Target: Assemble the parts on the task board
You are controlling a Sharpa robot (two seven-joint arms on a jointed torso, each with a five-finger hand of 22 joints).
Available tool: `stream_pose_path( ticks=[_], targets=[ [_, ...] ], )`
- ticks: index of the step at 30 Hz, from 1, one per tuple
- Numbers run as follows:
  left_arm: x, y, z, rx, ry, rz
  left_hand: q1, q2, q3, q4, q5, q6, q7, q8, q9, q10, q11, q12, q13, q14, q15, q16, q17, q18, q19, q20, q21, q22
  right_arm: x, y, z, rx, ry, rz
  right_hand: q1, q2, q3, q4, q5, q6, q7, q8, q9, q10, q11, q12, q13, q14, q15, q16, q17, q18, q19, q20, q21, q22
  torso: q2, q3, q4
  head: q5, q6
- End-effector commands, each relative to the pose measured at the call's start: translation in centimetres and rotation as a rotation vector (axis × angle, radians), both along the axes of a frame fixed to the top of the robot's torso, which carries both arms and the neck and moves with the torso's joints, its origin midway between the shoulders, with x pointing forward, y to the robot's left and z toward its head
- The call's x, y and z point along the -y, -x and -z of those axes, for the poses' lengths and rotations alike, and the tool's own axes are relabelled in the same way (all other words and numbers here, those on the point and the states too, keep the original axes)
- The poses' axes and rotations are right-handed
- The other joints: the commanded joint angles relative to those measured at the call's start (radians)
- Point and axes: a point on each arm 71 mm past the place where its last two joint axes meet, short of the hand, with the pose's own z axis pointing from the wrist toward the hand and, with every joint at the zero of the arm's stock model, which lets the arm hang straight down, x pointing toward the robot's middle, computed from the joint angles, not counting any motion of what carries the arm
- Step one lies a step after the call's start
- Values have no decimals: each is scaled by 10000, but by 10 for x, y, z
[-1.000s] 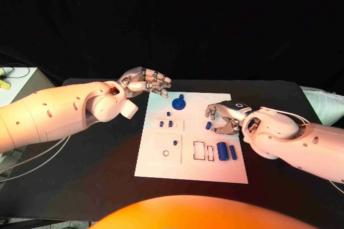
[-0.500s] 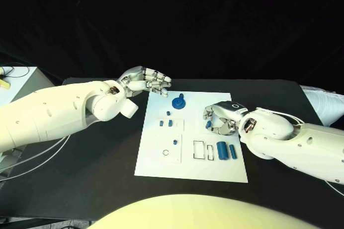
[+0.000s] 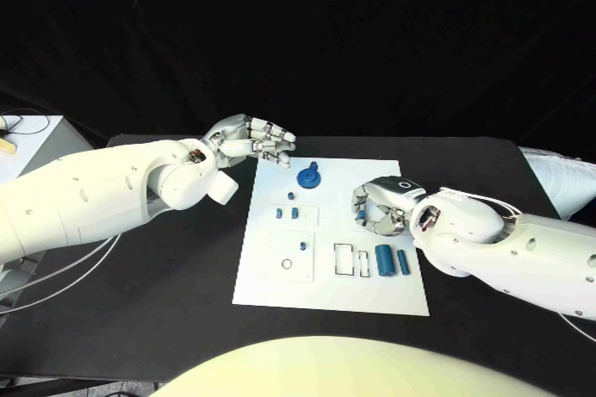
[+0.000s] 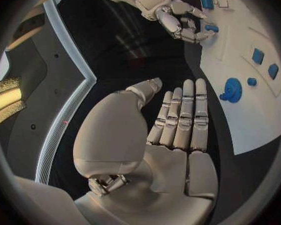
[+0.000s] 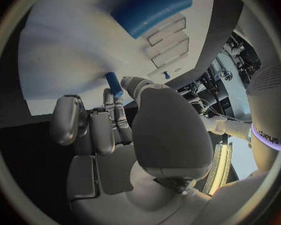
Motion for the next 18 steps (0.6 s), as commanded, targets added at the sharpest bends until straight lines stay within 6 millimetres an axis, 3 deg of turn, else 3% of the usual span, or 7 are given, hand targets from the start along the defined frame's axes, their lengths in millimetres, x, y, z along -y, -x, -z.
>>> stream_pose_path(
  ticks=[1,18],
  targets=[
    [2,1,0,-11,124,167,-20,51,-22,52,16,-73,228,30,-8,-46,-7,33,15,-70,18,66,9,62,-20,-7,16,12,0,0,1,73,77,37,-110,1,189,-73,-68,136,-17,-72,-34,144,-6,19,-48,21,-70,-46,4,-81,18,-67,2,499,-1,-1,3,3,2],
    [1,1,0,-28,95,147,-27,50,-28,63,16,-80,234,32,-11,-57,-2,46,15,-77,21,70,18,62,-22,-4,13,13,3,-2,2,220,206,266,-322,-225,449,-357,-90,2,99,-418,-176,160,62,-92,-209,-103,-23,-167,-253,-38,-86,-49,-284,378,-7,3,-4,-37,2]
  ],
)
